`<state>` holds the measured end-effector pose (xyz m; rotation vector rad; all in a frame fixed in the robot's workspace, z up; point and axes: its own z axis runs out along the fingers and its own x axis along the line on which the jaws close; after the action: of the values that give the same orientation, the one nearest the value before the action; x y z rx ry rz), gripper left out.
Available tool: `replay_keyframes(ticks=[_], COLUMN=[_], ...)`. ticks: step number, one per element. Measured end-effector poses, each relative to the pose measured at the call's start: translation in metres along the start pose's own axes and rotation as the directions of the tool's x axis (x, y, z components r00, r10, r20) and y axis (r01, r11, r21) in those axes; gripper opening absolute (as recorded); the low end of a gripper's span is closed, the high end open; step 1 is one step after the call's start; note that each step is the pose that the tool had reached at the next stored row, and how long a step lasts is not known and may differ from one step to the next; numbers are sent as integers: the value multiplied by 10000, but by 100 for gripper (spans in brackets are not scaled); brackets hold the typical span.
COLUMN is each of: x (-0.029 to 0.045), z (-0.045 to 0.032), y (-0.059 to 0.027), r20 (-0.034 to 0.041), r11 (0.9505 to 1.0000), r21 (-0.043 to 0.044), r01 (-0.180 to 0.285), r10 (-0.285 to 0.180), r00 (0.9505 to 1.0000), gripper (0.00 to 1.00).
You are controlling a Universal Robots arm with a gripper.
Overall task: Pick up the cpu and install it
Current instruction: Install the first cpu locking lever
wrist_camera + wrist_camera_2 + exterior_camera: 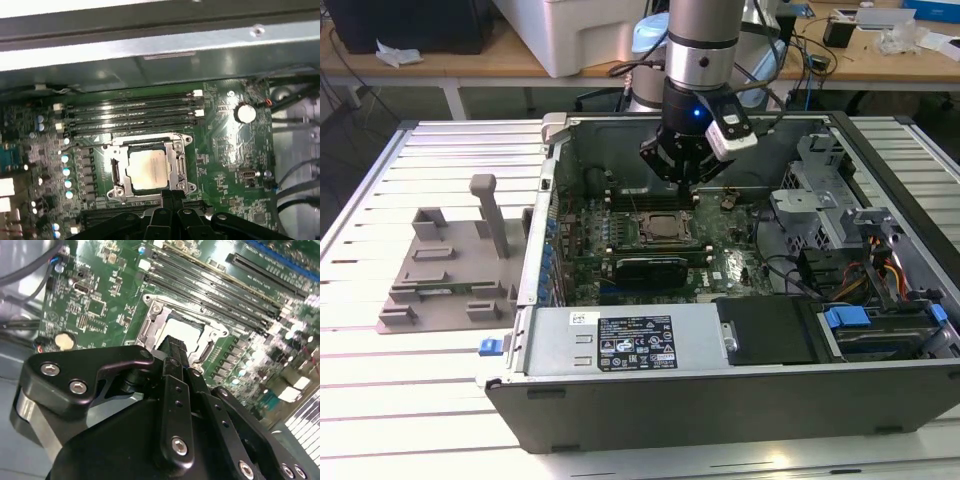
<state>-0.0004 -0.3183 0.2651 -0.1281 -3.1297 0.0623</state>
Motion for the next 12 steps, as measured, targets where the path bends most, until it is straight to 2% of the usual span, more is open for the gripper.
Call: replay_keyframes(ticks=[2, 3, 5, 7, 10, 12], x=[0, 0, 0, 0, 19, 165], z=[1, 1, 2, 1, 2, 6], y=[1, 1, 1, 0, -1, -12], r20=[-8, -8, 0, 16, 17, 18], r11=[9994, 9988, 9979, 9947, 9949, 9949], r21=[-262, -348, -338, -310, -310, -312], r01=[236, 356, 554, 979, 963, 964], r10=[-236, -357, -554, -979, -963, -964], r00=[9997, 9994, 9985, 9952, 9953, 9953], gripper=[11, 11, 11, 11, 11, 11])
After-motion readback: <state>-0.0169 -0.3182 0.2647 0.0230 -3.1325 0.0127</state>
